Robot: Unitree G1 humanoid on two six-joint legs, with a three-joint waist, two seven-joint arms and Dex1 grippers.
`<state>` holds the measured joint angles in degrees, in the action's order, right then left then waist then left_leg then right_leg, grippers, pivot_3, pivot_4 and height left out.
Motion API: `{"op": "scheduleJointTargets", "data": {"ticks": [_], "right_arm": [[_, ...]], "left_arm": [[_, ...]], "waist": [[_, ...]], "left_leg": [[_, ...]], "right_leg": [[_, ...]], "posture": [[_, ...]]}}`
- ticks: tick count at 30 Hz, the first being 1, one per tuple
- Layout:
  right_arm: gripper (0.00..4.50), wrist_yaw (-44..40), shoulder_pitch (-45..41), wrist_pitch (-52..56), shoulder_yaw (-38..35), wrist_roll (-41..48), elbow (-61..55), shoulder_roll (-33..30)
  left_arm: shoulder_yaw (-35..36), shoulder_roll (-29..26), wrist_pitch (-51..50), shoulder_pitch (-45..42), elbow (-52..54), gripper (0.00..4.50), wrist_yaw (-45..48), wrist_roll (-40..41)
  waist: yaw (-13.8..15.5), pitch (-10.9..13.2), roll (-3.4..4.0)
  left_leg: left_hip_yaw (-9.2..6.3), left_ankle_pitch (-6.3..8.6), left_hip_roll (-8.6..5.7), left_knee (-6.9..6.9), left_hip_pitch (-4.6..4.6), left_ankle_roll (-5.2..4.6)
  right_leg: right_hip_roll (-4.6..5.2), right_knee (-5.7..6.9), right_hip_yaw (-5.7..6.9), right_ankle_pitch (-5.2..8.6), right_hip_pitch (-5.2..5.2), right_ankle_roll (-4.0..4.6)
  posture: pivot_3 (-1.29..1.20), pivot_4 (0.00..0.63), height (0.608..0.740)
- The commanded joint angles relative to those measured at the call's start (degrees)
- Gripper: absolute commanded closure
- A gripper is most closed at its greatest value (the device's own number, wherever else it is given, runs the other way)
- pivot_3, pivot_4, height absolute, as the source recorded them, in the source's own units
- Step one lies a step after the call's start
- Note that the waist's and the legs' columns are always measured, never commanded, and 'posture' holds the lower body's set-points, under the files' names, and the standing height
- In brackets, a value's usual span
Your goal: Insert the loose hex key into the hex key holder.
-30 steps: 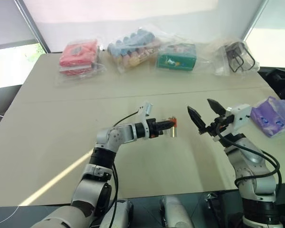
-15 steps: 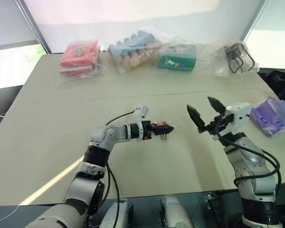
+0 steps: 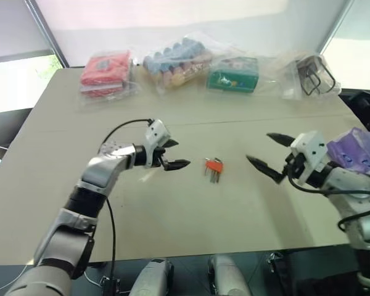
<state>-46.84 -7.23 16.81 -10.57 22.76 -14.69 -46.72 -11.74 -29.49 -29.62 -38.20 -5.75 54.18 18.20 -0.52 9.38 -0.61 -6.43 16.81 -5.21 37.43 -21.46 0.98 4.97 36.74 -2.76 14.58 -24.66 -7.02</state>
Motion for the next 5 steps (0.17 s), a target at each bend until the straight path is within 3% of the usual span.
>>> {"op": "scheduleJointTargets", "data": {"ticks": [1,5], "right_arm": [[0.00,-6.83,-0.31,1.66,-1.25,1.51,-0.64,-5.31],[0.00,-11.91,0.33,2.44,-0.52,0.74,-0.63,-9.99]], "left_arm": [[4.66,-3.92,-1.84,1.25,6.81,0.05,3.53,3.73],[8.17,-8.55,-5.15,3.90,12.87,0.05,5.42,7.12]], "waist": [[-0.26,0.00,0.00],[-0.28,0.00,0.00]], "left_leg": [[0.00,0.00,0.01,-0.01,0.03,0.00],[0.00,0.02,0.06,-0.03,0.04,-0.03]], "right_leg": [[0.00,0.01,0.00,0.00,0.01,0.00],[-0.01,0.01,0.00,0.00,0.01,0.00]], "posture": [[0.00,0.150,0.740],[0.00,0.150,0.740]]}}
